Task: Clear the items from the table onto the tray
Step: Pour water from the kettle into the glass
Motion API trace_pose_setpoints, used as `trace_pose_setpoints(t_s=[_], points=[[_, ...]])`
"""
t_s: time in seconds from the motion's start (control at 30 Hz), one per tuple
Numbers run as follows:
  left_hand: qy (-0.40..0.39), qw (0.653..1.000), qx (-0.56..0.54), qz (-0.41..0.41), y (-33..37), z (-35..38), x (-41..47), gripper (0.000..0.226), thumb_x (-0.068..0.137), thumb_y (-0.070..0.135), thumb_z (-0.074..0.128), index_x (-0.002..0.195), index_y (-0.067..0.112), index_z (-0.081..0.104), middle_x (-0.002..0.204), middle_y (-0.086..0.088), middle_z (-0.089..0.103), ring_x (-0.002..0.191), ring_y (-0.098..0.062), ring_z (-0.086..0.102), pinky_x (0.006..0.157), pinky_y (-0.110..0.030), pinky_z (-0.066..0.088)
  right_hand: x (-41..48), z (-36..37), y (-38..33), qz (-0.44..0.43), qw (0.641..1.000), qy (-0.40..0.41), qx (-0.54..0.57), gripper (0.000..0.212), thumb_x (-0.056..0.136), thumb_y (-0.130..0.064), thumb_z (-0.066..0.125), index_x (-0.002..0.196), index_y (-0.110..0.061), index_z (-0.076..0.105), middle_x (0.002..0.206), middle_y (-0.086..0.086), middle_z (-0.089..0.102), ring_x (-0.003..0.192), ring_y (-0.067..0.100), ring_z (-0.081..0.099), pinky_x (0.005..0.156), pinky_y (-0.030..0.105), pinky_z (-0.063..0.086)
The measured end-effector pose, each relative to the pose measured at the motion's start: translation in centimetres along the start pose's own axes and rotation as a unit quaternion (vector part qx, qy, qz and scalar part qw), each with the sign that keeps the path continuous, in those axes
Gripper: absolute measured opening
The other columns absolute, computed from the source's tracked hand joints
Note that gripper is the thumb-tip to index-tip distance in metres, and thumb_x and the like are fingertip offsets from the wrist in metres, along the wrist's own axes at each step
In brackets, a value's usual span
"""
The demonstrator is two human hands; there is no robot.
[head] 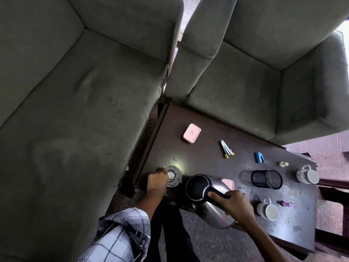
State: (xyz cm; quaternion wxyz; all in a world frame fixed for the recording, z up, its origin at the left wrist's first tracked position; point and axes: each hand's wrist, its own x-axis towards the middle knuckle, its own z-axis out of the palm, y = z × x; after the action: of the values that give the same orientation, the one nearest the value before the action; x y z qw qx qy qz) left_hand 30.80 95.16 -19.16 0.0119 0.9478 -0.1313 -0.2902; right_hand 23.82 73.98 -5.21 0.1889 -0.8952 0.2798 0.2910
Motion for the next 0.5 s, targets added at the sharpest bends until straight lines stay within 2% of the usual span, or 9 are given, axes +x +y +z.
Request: trace_pose_setpoints(t_s=[0.5], points=[[0.001, 1.000, 0.012, 0.005, -0.01, -0.26, -0.26, 0.045, 0.095, 0.001, 0.031, 0.141, 0.000, 0.027, 0.121, -0.009, 0.063, 0.109, -0.024, 0.063, 0.084, -0.033, 0.049, -0.32, -0.29, -0.45, 0.003, 1.000, -0.005, 0.007, 0.067, 0.067, -0.074, 0.058, 0.040, -0.014, 0.046, 0.041, -0.001, 0.055, 0.058, 0.017, 0.064, 0.061, 0.032, 0.051]])
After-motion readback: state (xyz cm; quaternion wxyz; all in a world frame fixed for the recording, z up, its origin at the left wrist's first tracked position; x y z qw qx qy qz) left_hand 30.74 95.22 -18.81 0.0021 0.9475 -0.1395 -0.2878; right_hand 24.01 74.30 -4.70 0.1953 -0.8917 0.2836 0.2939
